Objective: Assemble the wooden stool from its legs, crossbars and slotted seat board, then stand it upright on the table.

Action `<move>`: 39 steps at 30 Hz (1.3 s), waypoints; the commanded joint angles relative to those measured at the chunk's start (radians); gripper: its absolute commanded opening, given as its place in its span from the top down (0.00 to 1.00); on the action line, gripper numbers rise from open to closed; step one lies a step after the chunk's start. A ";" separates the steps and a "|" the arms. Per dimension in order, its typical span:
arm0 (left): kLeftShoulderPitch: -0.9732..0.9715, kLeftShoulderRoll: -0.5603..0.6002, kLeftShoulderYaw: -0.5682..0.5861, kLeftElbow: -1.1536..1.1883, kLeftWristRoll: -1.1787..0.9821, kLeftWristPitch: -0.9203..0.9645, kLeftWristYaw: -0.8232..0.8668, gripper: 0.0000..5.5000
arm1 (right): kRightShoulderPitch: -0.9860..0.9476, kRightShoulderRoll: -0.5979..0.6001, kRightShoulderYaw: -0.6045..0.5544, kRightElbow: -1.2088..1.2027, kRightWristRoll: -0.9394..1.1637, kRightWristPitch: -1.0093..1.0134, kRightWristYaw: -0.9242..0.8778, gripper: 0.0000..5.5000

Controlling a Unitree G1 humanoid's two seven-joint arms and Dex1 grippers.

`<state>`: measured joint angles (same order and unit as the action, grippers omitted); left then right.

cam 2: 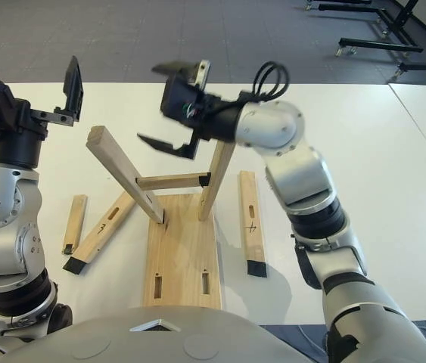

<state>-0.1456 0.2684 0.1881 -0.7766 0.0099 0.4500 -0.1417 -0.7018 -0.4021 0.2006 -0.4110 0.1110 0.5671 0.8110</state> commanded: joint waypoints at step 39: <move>0.321 0.166 0.174 0.034 -0.597 0.025 -0.284 0.02 | 0.370 -0.225 -0.423 0.292 0.560 0.052 0.210 0.02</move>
<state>0.1667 0.4357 0.3833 -0.7144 -0.5788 0.4593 -0.4382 -0.3388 -0.6192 -0.2209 -0.0960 0.6505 0.6030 1.0257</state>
